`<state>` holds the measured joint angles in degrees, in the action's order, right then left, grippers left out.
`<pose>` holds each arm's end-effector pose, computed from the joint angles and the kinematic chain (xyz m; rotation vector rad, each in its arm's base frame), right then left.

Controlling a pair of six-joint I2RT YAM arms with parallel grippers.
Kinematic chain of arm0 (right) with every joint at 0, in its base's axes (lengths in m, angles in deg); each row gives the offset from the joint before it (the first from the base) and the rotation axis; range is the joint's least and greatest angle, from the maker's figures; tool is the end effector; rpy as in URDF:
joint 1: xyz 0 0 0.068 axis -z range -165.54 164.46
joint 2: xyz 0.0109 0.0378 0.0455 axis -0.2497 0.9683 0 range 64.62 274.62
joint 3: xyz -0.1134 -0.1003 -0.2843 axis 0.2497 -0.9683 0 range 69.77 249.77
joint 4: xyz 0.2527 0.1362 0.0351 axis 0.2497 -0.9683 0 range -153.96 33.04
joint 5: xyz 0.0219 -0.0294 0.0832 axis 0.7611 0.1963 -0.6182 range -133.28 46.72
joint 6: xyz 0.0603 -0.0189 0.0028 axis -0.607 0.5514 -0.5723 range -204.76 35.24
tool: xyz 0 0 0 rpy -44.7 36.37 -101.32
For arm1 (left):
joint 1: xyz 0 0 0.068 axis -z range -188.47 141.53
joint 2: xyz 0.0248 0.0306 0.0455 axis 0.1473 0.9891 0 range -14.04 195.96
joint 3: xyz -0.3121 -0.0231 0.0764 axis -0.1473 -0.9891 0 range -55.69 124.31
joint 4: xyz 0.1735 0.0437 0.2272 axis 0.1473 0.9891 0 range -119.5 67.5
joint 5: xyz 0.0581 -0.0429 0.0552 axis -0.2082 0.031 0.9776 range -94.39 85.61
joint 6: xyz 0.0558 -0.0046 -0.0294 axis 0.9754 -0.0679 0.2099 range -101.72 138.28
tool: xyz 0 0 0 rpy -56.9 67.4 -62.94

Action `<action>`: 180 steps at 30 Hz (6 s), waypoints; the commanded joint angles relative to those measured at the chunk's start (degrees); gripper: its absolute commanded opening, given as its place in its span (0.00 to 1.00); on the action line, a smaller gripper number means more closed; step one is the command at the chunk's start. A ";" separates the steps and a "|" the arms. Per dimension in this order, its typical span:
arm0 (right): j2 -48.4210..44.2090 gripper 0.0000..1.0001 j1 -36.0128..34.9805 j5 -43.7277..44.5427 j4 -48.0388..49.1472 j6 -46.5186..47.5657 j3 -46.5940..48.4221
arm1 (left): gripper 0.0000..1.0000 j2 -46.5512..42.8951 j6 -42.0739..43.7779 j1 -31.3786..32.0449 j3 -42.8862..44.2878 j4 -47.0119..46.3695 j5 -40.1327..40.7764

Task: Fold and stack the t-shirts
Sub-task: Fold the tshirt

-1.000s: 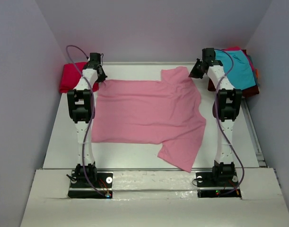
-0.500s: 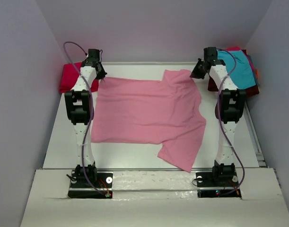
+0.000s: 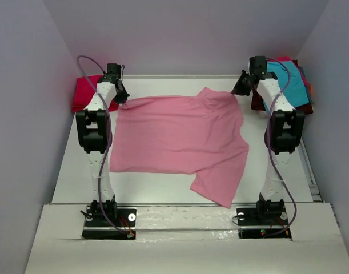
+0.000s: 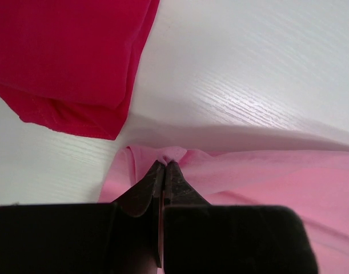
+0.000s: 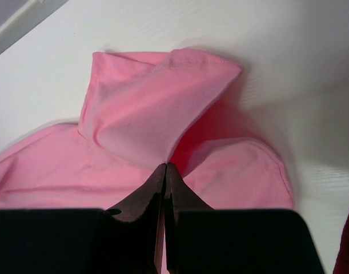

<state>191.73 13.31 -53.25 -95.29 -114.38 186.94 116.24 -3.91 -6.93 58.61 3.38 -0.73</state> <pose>0.5714 0.0198 0.2853 0.5226 2.3908 0.4531 0.5843 -0.0127 0.2435 -0.4631 2.3796 -0.1113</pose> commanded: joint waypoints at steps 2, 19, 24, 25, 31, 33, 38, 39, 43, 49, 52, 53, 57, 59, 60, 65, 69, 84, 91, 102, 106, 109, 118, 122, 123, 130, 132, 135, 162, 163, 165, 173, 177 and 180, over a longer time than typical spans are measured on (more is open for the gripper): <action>-5.64 0.07 -0.61 -0.66 1.50 0.27 -2.99 | 0.06 -6.61 -1.01 0.30 -1.44 0.95 -0.41; -14.96 0.07 -1.14 0.31 -0.17 -0.08 -12.04 | 0.06 -11.89 -2.15 0.30 -8.13 2.98 2.05; -15.66 0.07 -1.14 0.66 -3.33 0.01 -12.75 | 0.06 -12.07 -2.68 0.30 -9.53 3.94 1.96; -16.01 0.07 -1.14 0.66 -3.42 0.01 -13.19 | 0.06 -12.15 -2.85 0.30 -9.62 4.20 2.22; -18.30 0.07 -1.14 0.66 -3.60 0.45 -17.49 | 0.06 -12.42 -3.12 0.30 -10.59 5.35 2.67; -18.56 0.07 -1.14 0.49 -3.77 0.27 -18.54 | 0.06 -12.77 -3.38 0.30 -11.64 5.26 2.67; -19.88 0.07 -1.14 0.57 -3.77 0.18 -22.50 | 0.06 -14.00 -3.64 0.30 -12.79 5.43 2.67; -20.32 0.07 -1.14 0.66 -3.69 0.18 -23.11 | 0.06 -14.17 -3.73 -0.22 -12.79 5.44 2.75; -21.20 0.07 -1.14 1.36 -4.47 0.36 -24.44 | 0.06 -14.96 -3.99 -0.22 -13.49 5.61 3.02; -21.38 0.07 -1.14 1.37 -5.44 0.10 -26.45 | 0.06 -15.49 -3.91 -0.75 -13.93 6.23 3.81; -21.73 0.07 0.00 0.14 -5.53 -0.52 -27.60 | 0.06 -15.76 -3.47 -1.28 -14.19 6.75 4.51; -22.08 0.07 0.00 0.22 -5.62 -0.52 -28.21 | 0.06 -15.93 -3.47 -1.28 -14.45 6.75 4.51; -22.52 0.07 0.00 0.92 -6.49 -0.17 -28.83 | 0.06 -16.28 -3.29 -2.33 -15.95 6.58 4.34; -22.69 0.07 0.00 1.98 -7.38 -0.08 -28.75 | 0.06 -16.20 -3.29 -2.33 -16.30 6.75 4.25; -22.78 0.07 0.00 2.15 -7.46 -0.08 -28.92 | 0.06 -16.28 -3.29 -2.33 -16.39 6.67 4.25; -23.22 0.07 1.15 2.24 -8.34 -0.17 -29.62 | 0.06 -16.37 -3.29 -2.86 -16.48 6.84 4.16; -23.40 0.07 2.28 2.77 -8.78 0.09 -30.59 | 0.06 -16.46 -3.12 -3.39 -17.09 6.93 4.16; -24.72 0.07 3.34 1.81 -8.70 0.71 -35.68 | 0.06 -15.93 -3.12 -3.91 -19.20 6.23 2.76; -24.02 0.07 3.34 1.63 -8.26 1.06 -37.27 | 0.07 -15.67 -2.59 -3.91 -20.61 5.44 1.35; -23.58 0.07 3.34 0.84 -8.70 1.68 -39.02 | 0.59 -17.60 -2.15 -3.91 -21.40 4.29 -0.41; -23.84 0.07 3.34 0.31 -8.43 1.77 -40.34 | 0.65 -19.26 -2.59 -3.91 -23.06 3.42 -1.46; -23.92 0.07 3.34 0.40 -8.52 2.03 -40.87 | 0.65 -20.85 -2.68 -3.91 -24.39 2.63 -1.90; -24.19 0.07 3.34 0.40 -8.96 2.56 -42.02 | 0.65 -18.93 -2.06 -3.91 -21.50 3.59 -1.64; -24.63 0.10 3.34 0.75 -9.49 2.73 -42.37 | 0.65 -17.34 -1.97 -3.91 -19.12 4.73 -1.29; -24.80 0.13 3.34 0.75 -9.57 2.65 -42.46 | 0.65 -17.08 -1.97 -3.91 -18.59 4.73 -1.38; -27.09 0.48 3.34 0.31 -8.34 0.45 -40.27 | 0.65 -14.97 -2.41 -3.91 -14.20 5.35 -2.52; -25.87 0.54 3.34 0.22 -7.99 -0.17 -36.93 | 0.65 -14.53 -2.50 -3.91 -13.32 5.70 -2.87; -22.79 0.55 3.34 0.83 -8.34 -1.13 -31.13 | 0.65 -13.83 -2.50 -3.91 -12.09 5.70 -3.22; -2.13 0.47 3.34 -1.80 -9.04 -2.19 -10.03 | 0.64 -13.21 -1.80 -3.39 -11.03 6.40 -3.40; -1.61 0.47 3.34 -2.15 -9.22 -2.19 -9.85 | 0.64 -13.12 -1.80 -3.39 -10.94 6.40 -3.40; -1.25 0.47 3.34 -2.76 -9.66 -2.28 -9.85 | 0.64 -12.86 -1.80 -3.39 -10.94 6.49 -3.31; -0.90 0.47 2.82 -4.61 -9.75 -2.02 -11.52 | 0.64 -13.03 -1.97 -3.39 -12.26 5.88 -3.40; -1.25 0.47 2.82 -5.13 -9.84 -1.93 -12.57 | 0.64 -13.21 -2.06 -3.39 -13.14 5.26 -3.31; -0.81 0.47 2.29 -5.14 -10.45 -1.66 -12.66 | 0.64 -13.38 -2.15 -2.86 -13.67 5.00 -3.31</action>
<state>188.83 15.89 -55.88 -103.90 -116.18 175.40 103.23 -6.45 -10.36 45.27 8.63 -3.98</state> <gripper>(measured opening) 0.475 0.643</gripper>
